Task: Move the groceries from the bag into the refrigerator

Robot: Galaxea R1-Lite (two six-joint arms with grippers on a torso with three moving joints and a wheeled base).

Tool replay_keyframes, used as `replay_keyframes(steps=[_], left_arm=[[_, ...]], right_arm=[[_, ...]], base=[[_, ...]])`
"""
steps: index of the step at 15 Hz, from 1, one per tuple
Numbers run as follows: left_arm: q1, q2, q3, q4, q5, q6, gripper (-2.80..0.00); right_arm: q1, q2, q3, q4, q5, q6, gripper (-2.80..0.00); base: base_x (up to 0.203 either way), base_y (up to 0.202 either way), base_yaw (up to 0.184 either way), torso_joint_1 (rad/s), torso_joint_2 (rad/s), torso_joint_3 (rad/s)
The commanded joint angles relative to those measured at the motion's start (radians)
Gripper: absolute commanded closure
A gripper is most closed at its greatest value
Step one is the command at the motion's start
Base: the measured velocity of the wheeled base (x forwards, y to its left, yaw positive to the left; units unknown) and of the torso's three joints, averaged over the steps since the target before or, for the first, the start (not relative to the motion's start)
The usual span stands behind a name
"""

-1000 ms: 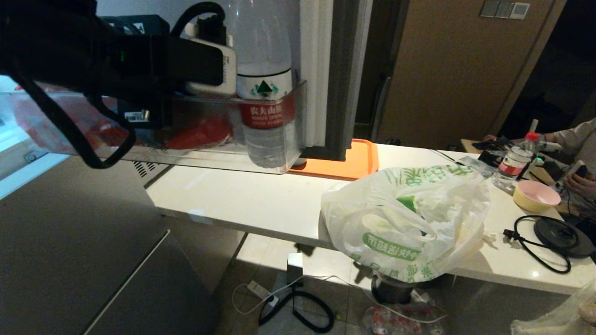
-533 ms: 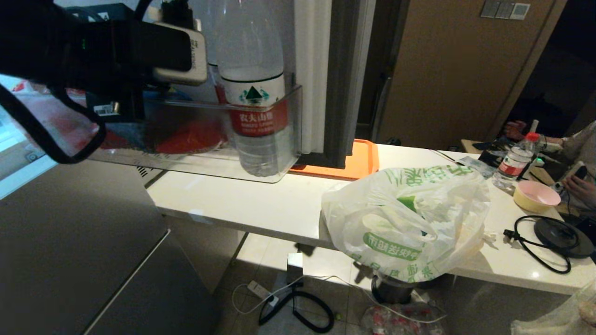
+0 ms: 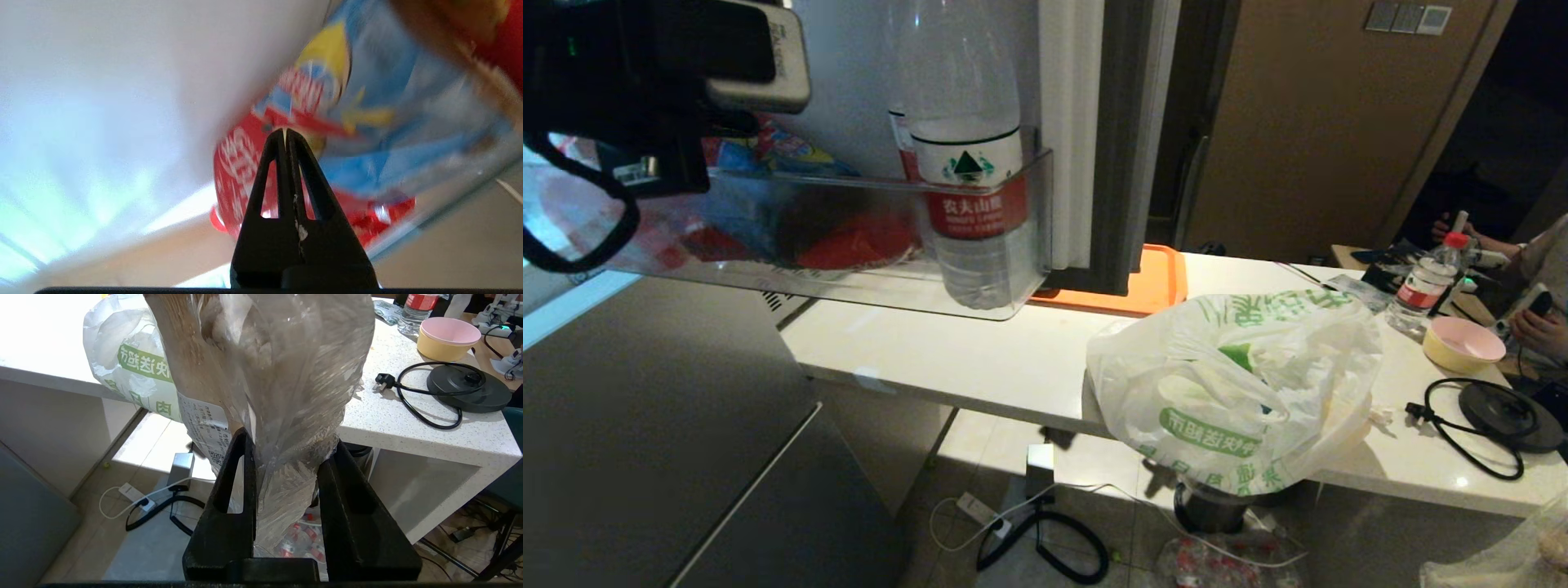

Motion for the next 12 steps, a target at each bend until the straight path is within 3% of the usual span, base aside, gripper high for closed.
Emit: replay_keyframes(steps=[1, 5, 7, 9, 12], left_arm=[[0.063, -0.05, 0.038, 0.001, -0.032, -0.008, 0.0], [0.164, -0.102, 0.089, -0.008, -0.1, -0.012, 0.0], [0.203, -0.123, 0.094, -0.008, -0.165, -0.054, 0.0], [0.206, -0.146, 0.103, -0.009, -0.175, -0.11, 0.0], [0.227, -0.187, 0.15, -0.009, -0.177, -0.127, 0.0]], right_arm=[[0.0, 0.001, 0.0, 0.0, 0.0, 0.0, 0.0], [0.001, 0.001, 0.0, 0.0, 0.0, 0.0, 0.0], [0.0, 0.001, 0.0, 0.0, 0.0, 0.0, 0.0], [0.0, 0.001, 0.0, 0.0, 0.0, 0.0, 0.0], [0.0, 0.001, 0.0, 0.0, 0.0, 0.0, 0.0]], base=[[0.0, 0.0, 0.0, 0.0, 0.0, 0.0], [0.0, 0.0, 0.0, 0.0, 0.0, 0.0], [0.0, 0.0, 0.0, 0.0, 0.0, 0.0], [0.0, 0.0, 0.0, 0.0, 0.0, 0.0], [0.0, 0.0, 0.0, 0.0, 0.0, 0.0]])
